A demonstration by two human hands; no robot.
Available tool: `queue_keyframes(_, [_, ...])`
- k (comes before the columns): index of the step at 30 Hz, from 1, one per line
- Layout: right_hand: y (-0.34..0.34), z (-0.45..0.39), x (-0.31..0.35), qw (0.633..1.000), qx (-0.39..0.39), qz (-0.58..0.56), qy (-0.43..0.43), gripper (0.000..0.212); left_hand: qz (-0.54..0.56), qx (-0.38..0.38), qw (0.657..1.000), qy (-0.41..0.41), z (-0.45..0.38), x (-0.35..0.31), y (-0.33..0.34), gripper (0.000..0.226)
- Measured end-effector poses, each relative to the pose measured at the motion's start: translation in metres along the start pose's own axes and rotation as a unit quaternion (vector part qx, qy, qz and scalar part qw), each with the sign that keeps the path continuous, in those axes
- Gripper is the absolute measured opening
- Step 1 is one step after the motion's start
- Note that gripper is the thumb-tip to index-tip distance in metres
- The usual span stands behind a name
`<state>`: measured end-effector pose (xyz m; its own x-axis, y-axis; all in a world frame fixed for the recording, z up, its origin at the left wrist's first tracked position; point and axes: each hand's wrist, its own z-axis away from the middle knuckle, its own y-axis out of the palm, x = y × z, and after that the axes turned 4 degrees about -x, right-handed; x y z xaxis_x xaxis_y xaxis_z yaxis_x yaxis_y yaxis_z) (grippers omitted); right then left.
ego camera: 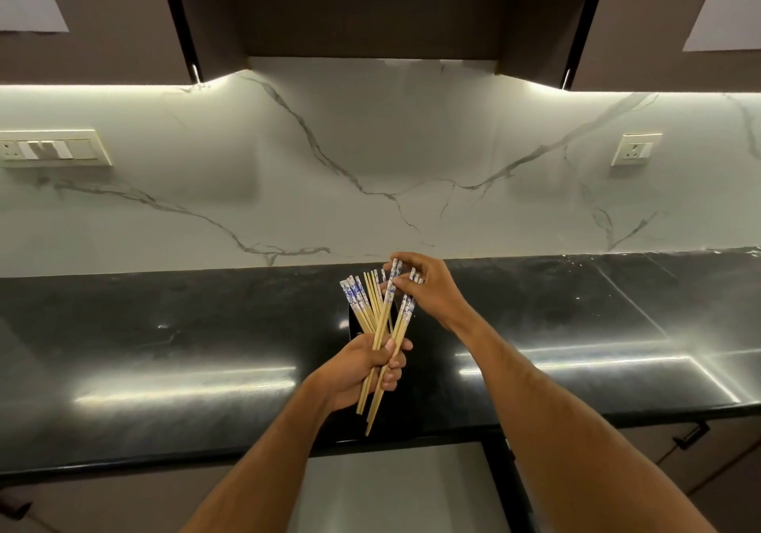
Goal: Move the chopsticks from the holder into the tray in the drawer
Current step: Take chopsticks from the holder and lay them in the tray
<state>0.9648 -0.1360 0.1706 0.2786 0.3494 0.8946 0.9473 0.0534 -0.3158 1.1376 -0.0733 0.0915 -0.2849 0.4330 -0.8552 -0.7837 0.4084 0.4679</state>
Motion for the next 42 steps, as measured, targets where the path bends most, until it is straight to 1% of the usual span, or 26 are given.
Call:
queue_keyframes(4, [-0.002, 0.006, -0.003, 1.0, -0.014, 0.014, -0.007, 0.027, -0.013, -0.008, 1.0, 0.002, -0.002, 0.003, 0.003, 0.031])
queue_keyframes(7, [-0.002, 0.008, -0.01, 0.999, -0.012, 0.046, -0.013, 0.022, -0.02, -0.004, 1.0, 0.005, -0.004, 0.003, 0.005, 0.03])
queue_keyframes(10, [-0.005, 0.012, -0.014, 1.0, 0.004, 0.02, 0.0, 0.017, -0.043, -0.004, 0.999, 0.001, -0.006, 0.004, 0.007, 0.026])
queue_keyframes(11, [-0.009, 0.013, -0.014, 1.0, 0.012, 0.004, 0.013, 0.025, -0.05, -0.006, 0.999, -0.001, -0.006, 0.004, 0.007, 0.026])
queue_keyframes(14, [-0.025, 0.01, -0.014, 0.993, 0.053, -0.032, 0.097, 0.07, -0.084, -0.004, 0.996, -0.013, -0.005, 0.004, 0.003, 0.026])
queue_keyframes(15, [-0.031, 0.008, -0.015, 0.988, 0.077, -0.047, 0.128, 0.079, -0.101, 0.001, 0.995, -0.019, -0.004, 0.004, 0.003, 0.026])
queue_keyframes(17, [-0.039, 0.005, -0.015, 0.974, 0.132, -0.073, 0.171, 0.089, -0.132, 0.016, 0.991, -0.032, -0.004, 0.004, 0.003, 0.026])
queue_keyframes(19, [-0.037, 0.006, -0.012, 0.959, 0.185, -0.082, 0.196, 0.095, -0.154, 0.032, 0.986, -0.047, -0.005, 0.003, 0.006, 0.025])
queue_keyframes(20, [-0.034, 0.008, -0.012, 0.955, 0.201, -0.083, 0.203, 0.097, -0.158, 0.04, 0.985, -0.056, -0.005, 0.004, 0.007, 0.024])
queue_keyframes(22, [-0.029, 0.01, -0.014, 0.953, 0.203, -0.087, 0.208, 0.098, -0.16, 0.049, 0.984, -0.069, -0.005, 0.005, 0.009, 0.023])
queue_keyframes(25, [-0.03, 0.011, -0.023, 0.964, 0.17, -0.071, 0.192, 0.099, -0.16, 0.047, 0.984, -0.071, -0.006, 0.007, 0.006, 0.021])
queue_keyframes(27, [-0.032, 0.012, -0.025, 0.978, 0.146, -0.009, 0.147, 0.09, -0.175, 0.044, 0.981, -0.071, -0.007, 0.008, 0.002, 0.018])
queue_keyframes(28, [-0.033, 0.013, -0.025, 0.984, 0.139, 0.046, 0.1, 0.082, -0.19, 0.04, 0.978, -0.072, -0.008, 0.008, 0.001, 0.017])
queue_keyframes(29, [-0.034, 0.014, -0.024, 0.982, 0.141, 0.121, 0.036, 0.07, -0.212, 0.032, 0.974, -0.074, -0.009, 0.008, 0.0, 0.015])
queue_keyframes(30, [-0.033, 0.014, -0.022, 0.964, 0.163, 0.209, -0.025, 0.06, -0.24, 0.022, 0.968, -0.076, -0.011, 0.009, 0.0, 0.014])
queue_keyframes(31, [-0.031, 0.015, -0.02, 0.932, 0.2, 0.294, -0.071, 0.057, -0.276, 0.007, 0.958, -0.077, -0.012, 0.01, 0.0, 0.013])
queue_keyframes(32, [-0.027, 0.017, -0.019, 0.895, 0.247, 0.36, -0.089, 0.057, -0.319, -0.011, 0.945, -0.073, -0.015, 0.011, 0.0, 0.012])
queue_keyframes(33, [-0.023, 0.02, -0.019, 0.86, 0.297, 0.406, -0.083, 0.056, -0.366, -0.031, 0.928, -0.063, -0.017, 0.012, 0.001, 0.012])
queue_keyframes(34, [-0.018, 0.025, -0.021, 0.825, 0.34, 0.445, -0.07, 0.049, -0.415, -0.05, 0.907, -0.049, -0.019, 0.012, 0.0, 0.012])
queue_keyframes(35, [-0.012, 0.031, -0.025, 0.796, 0.366, 0.478, -0.064, 0.039, -0.461, -0.065, 0.884, -0.036, -0.021, 0.013, 0.0, 0.012])
queue_keyframes(36, [-0.007, 0.037, -0.03, 0.777, 0.373, 0.504, -0.064, 0.028, -0.509, -0.072, 0.858, -0.024, -0.023, 0.014, -0.001, 0.012])
queue_keyframes(37, [-0.003, 0.044, -0.035, 0.769, 0.364, 0.52, -0.069, 0.02, -0.557, -0.072, 0.828, -0.014, -0.024, 0.015, -0.001, 0.011])
queue_keyframes(39, [0.002, 0.056, -0.047, 0.771, 0.338, 0.534, -0.079, 0.011, -0.636, -0.074, 0.769, 0.007, -0.025, 0.02, 0.001, 0.011])
queue_keyframes(40, [0.004, 0.061, -0.053, 0.774, 0.33, 0.534, -0.079, 0.01, -0.66, -0.084, 0.746, 0.017, -0.025, 0.023, 0.003, 0.011])
queue_keyframes(42, [0.007, 0.068, -0.062, 0.779, 0.322, 0.533, -0.068, 0.01, -0.681, -0.11, 0.723, 0.028, -0.024, 0.03, 0.008, 0.012])
